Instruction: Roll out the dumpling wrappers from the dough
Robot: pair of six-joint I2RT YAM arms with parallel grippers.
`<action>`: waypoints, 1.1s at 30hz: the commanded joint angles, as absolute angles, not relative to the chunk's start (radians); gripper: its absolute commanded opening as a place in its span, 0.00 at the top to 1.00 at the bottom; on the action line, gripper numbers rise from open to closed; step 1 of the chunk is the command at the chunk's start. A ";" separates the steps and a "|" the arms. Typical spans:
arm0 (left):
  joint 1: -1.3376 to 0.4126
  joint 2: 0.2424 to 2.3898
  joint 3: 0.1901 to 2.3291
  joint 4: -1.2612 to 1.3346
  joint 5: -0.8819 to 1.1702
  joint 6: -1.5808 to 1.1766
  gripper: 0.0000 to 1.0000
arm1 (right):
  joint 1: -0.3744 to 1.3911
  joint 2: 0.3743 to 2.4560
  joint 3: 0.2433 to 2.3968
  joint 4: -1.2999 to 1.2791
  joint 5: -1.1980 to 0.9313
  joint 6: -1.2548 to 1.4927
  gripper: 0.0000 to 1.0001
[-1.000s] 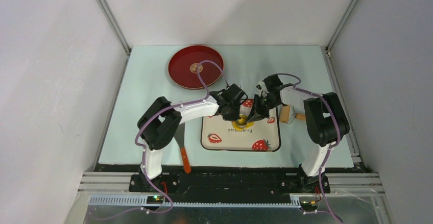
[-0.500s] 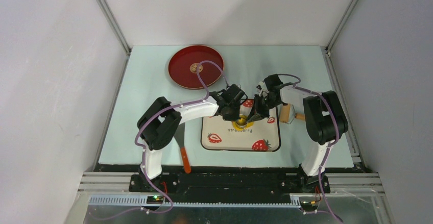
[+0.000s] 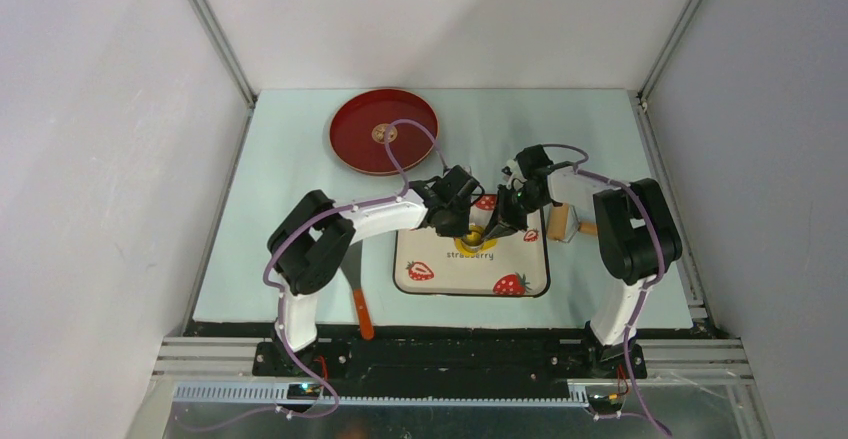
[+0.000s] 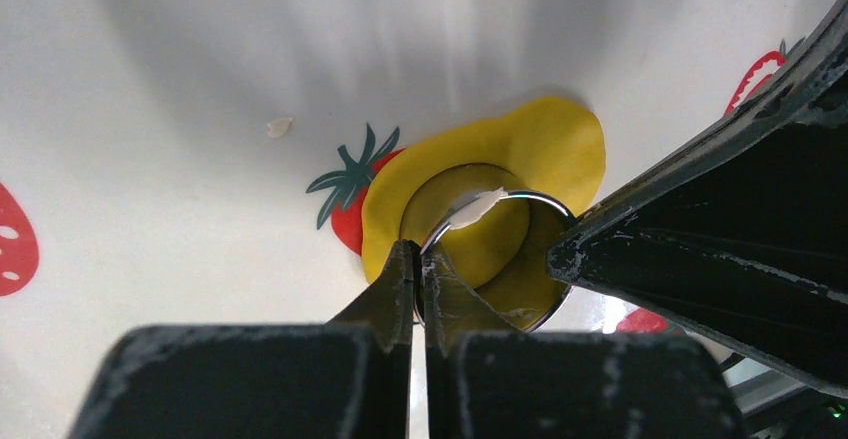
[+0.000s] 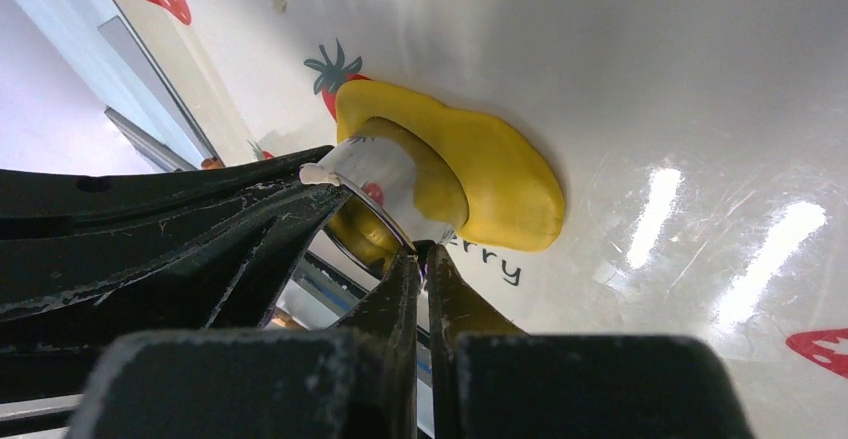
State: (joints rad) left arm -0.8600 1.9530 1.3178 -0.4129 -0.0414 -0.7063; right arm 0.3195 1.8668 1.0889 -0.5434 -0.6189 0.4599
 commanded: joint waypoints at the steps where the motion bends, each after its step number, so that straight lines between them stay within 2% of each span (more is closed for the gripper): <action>1: -0.887 2.048 1.238 -0.430 -0.027 -0.709 1.00 | 0.356 1.992 1.011 -0.549 -0.235 0.431 1.00; 10: -0.884 2.027 1.220 -0.431 -0.036 -0.699 1.00 | 0.393 2.010 1.008 -0.575 -0.148 0.452 1.00; 22: -0.884 2.029 1.221 -0.430 -0.037 -0.690 1.00 | 0.412 2.028 1.010 -0.580 -0.132 0.445 1.00; 33: -0.860 1.944 1.234 -0.430 -0.024 -0.673 1.00 | 0.422 2.028 1.028 -0.595 -0.139 0.440 1.00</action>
State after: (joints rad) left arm -0.8593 1.9244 1.2736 -0.3584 -0.0448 -0.6979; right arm 0.3744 1.8603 1.1221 -0.5949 -0.4946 0.4778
